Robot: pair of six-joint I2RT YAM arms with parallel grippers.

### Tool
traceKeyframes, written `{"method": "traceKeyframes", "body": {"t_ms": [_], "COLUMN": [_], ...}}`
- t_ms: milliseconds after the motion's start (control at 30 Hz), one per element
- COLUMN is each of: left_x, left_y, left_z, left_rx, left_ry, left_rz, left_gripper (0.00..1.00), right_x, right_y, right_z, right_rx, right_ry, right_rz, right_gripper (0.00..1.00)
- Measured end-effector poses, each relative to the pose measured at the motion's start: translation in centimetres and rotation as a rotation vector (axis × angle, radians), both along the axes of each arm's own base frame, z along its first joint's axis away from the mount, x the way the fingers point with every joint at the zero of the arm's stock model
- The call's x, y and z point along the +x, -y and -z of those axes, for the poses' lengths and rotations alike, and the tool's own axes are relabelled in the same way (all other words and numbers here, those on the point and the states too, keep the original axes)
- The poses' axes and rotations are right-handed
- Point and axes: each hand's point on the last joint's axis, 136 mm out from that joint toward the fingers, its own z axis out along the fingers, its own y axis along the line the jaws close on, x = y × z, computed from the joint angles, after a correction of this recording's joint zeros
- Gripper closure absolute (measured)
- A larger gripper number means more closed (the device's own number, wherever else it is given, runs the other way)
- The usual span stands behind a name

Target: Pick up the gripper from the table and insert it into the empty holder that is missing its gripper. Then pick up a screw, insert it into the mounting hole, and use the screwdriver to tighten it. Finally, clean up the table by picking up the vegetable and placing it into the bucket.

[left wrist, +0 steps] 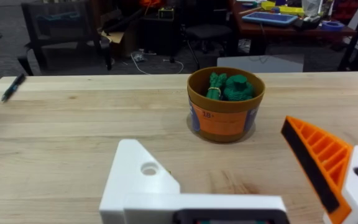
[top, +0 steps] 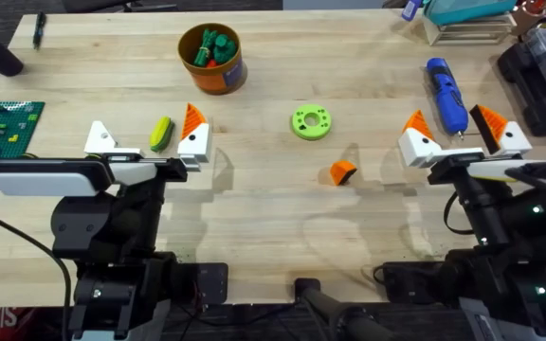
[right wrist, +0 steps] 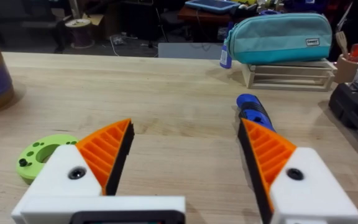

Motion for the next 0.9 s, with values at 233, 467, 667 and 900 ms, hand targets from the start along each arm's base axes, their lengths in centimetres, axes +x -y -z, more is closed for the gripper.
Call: {"method": "traceKeyframes", "body": {"t_ms": [233,467,667,900], "left_x": [0.0,-0.1,-1.5,-2.2], "left_y": [0.0,0.0,-0.1,-0.4], "left_z": [0.0,0.7,1.0,-1.7], "left_rx": [0.000,0.005,0.013,0.083], "left_ry": [0.000,-0.037,-0.233,-0.543], "left_rz": [0.000,0.000,-0.001,-0.002], "left_gripper": [0.016,0.015,0.016,0.016], "right_x": [0.0,0.0,-1.5,-2.5], "right_y": [0.0,0.0,-0.1,-0.1], "right_z": [0.0,0.1,1.4,-0.8], "right_rx": [0.000,0.021,0.052,0.059], "right_ry": [-0.001,-0.008,-0.187,-0.414], "right_rz": [0.000,0.002,0.005,0.012], "right_gripper": [0.009,0.008,0.008,0.008]}}
